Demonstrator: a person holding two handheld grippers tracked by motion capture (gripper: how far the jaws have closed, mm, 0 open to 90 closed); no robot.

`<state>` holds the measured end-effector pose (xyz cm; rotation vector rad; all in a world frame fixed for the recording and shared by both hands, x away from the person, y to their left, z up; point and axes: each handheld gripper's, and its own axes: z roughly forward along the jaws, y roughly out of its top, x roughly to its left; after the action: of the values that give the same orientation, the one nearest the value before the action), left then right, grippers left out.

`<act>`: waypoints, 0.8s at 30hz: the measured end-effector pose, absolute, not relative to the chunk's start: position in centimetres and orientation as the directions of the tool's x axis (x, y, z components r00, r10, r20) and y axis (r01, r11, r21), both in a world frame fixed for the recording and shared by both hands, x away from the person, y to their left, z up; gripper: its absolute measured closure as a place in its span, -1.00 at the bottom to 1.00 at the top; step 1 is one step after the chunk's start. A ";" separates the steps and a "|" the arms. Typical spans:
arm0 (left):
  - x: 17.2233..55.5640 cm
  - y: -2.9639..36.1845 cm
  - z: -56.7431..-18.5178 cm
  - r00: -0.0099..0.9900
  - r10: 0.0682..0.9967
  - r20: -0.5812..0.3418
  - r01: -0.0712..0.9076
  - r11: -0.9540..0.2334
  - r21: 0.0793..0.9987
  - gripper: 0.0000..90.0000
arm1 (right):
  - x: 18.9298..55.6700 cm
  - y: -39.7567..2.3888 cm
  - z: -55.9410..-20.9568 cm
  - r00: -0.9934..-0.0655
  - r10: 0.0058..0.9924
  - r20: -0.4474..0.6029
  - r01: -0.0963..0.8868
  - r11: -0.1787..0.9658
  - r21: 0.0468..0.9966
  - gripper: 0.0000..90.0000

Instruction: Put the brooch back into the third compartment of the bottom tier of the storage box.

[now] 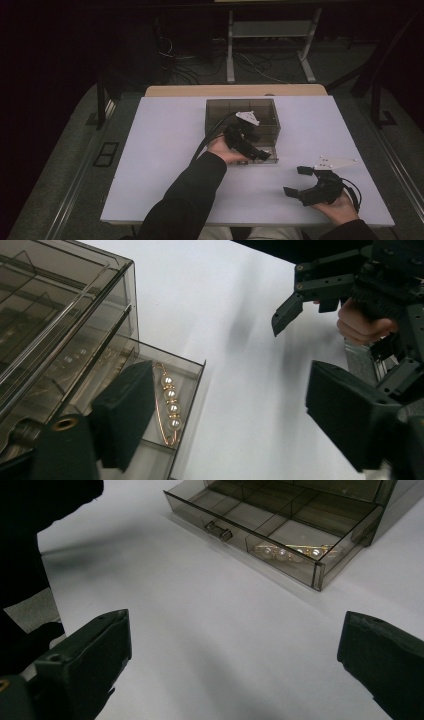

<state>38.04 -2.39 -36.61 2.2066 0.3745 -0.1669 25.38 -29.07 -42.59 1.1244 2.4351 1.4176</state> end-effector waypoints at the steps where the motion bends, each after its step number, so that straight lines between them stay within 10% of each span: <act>1: 38.0 -2.2 -36.5 0.946 0.209 -0.248 0.324 -0.576 0.751 -0.66 | 25.4 -29.1 -42.6 -0.720 0.644 0.259 0.543 0.291 0.787 -0.99; 24: 35.8 3.3 -36.2 0.932 0.284 -0.227 0.347 -0.510 0.787 -1.00 | 25.4 -29.1 -42.6 -0.718 0.647 0.256 0.543 0.291 0.788 -0.99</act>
<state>35.77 3.29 -36.15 2.1366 0.4474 -0.0847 25.39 -29.06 -42.64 1.1259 2.4320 1.4136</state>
